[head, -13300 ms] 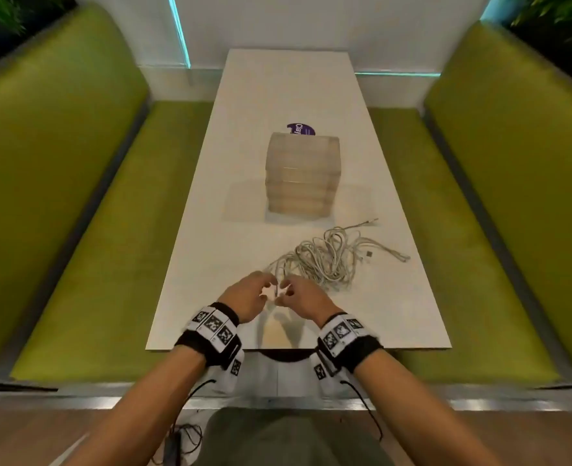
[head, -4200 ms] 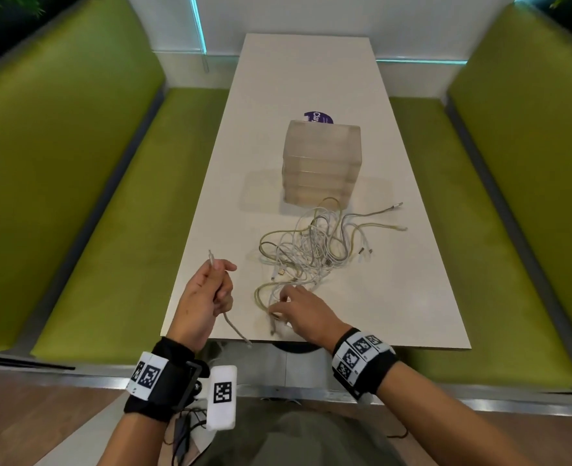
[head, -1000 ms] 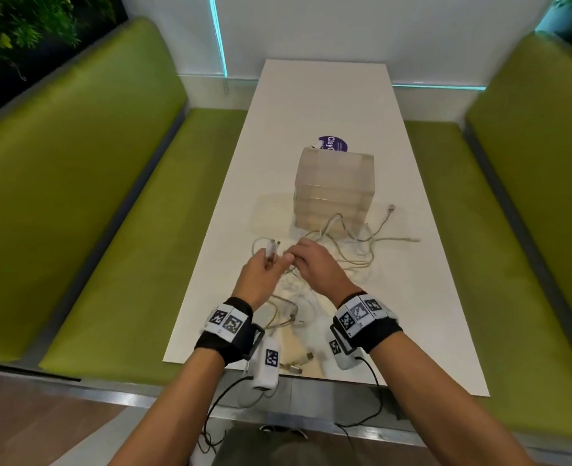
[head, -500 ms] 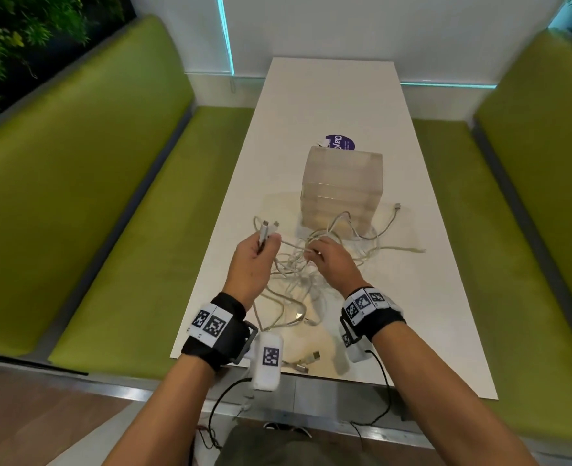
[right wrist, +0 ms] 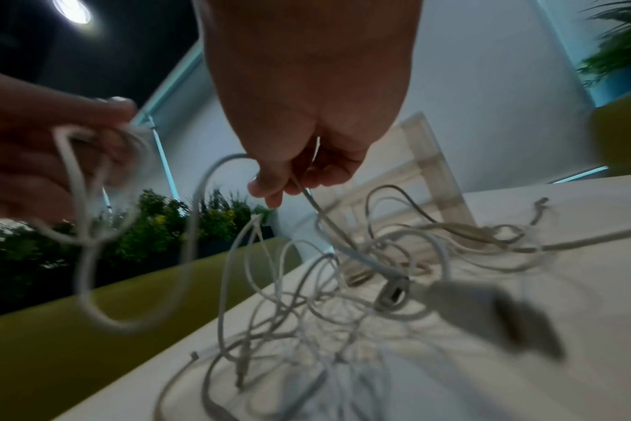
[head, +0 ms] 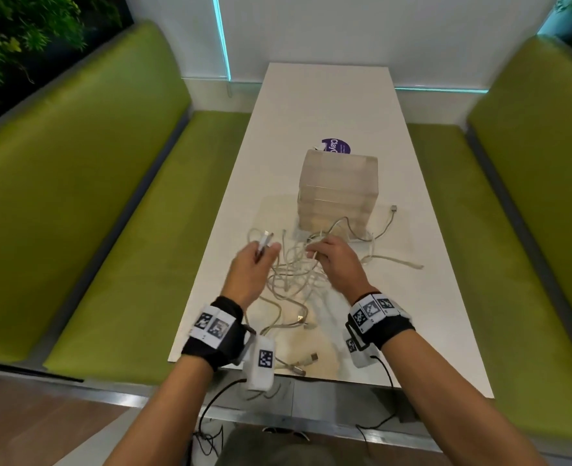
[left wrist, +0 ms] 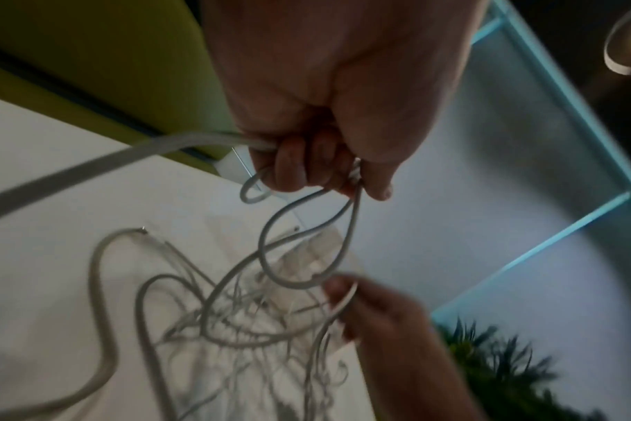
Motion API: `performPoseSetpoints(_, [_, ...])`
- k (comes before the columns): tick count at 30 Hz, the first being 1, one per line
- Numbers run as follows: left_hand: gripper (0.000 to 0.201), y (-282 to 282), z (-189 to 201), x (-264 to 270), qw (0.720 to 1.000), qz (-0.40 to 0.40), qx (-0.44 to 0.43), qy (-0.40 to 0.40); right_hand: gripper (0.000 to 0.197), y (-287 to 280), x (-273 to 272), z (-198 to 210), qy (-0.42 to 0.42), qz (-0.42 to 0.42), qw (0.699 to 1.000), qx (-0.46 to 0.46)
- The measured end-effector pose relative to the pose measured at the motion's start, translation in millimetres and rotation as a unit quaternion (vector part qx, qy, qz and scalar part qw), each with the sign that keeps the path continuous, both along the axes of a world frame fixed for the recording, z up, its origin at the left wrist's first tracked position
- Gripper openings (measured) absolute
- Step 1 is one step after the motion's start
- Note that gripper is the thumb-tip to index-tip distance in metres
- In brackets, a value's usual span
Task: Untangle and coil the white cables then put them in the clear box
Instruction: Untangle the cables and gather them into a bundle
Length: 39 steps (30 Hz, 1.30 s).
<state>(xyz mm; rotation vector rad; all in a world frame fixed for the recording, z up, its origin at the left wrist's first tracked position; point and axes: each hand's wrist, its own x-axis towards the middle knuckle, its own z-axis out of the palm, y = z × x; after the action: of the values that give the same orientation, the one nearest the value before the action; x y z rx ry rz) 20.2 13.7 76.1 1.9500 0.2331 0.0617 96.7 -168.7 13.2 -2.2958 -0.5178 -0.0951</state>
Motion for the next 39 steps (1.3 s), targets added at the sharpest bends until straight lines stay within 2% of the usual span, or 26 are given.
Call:
performPoseSetpoints(2, [0.037, -17, -11, 4, 0.997, -0.038, 0.05, 0.032, 0.021, 8, -6, 9, -0.013, 0.012, 1.0, 0.01])
performPoseSetpoints(5, [0.04, -32, -18, 10, 0.995, -0.064, 0.046, 0.053, 0.024, 16, -14, 22, 0.006, 0.037, 0.999, 0.031])
performPoseSetpoints(7, [0.04, -34, -21, 12, 0.995, -0.07, 0.045, 0.049, 0.025, 15, -16, 26, 0.002, 0.043, 0.998, 0.04])
performPoseSetpoints(11, [0.034, -26, -20, 9, 0.994, -0.095, 0.049, 0.024, 0.016, 12, -16, 26, -0.013, 0.054, 0.998, 0.03])
performPoseSetpoints(14, [0.034, -17, -16, 3, 0.996, -0.069, 0.049, -0.005, 0.013, 8, -12, 20, 0.026, 0.055, 0.998, -0.015])
performPoseSetpoints(18, [0.033, -4, -3, -5, 0.998, -0.042, 0.02, -0.033, 0.019, -1, -4, -1, 0.061, 0.033, 0.988, -0.138])
performPoseSetpoints(23, [0.032, 5, 8, -19, 0.997, -0.058, 0.016, -0.055, 0.019, -5, -1, -8, 0.072, 0.018, 0.991, -0.107])
performPoseSetpoints(28, [0.029, 30, 28, -27, 0.989, 0.062, -0.057, -0.12, 0.013, -36, 5, -20, 0.107, -0.048, 0.983, -0.139])
performPoseSetpoints(30, [0.029, 41, 38, -29, 0.989, 0.054, -0.052, -0.125, 0.014, -46, 3, -21, 0.119, -0.059, 0.983, -0.127])
performPoseSetpoints(33, [0.037, 45, 39, -35, 0.994, -0.026, -0.017, -0.103, 0.022, -45, -4, -10, 0.094, -0.041, 0.99, -0.098])
performPoseSetpoints(35, [0.044, 44, 32, -39, 0.995, -0.077, 0.005, -0.069, 0.026, -35, -17, 11, 0.07, -0.03, 0.997, -0.024])
performPoseSetpoints(37, [0.049, 40, 24, -43, 0.992, -0.121, 0.017, -0.028, 0.029, -22, -36, 42, 0.103, 0.012, 0.991, 0.086])
performPoseSetpoints(39, [0.045, 35, 19, -46, 0.987, -0.16, 0.018, 0.008, 0.037, -9, -56, 71, 0.178, 0.101, 0.969, 0.137])
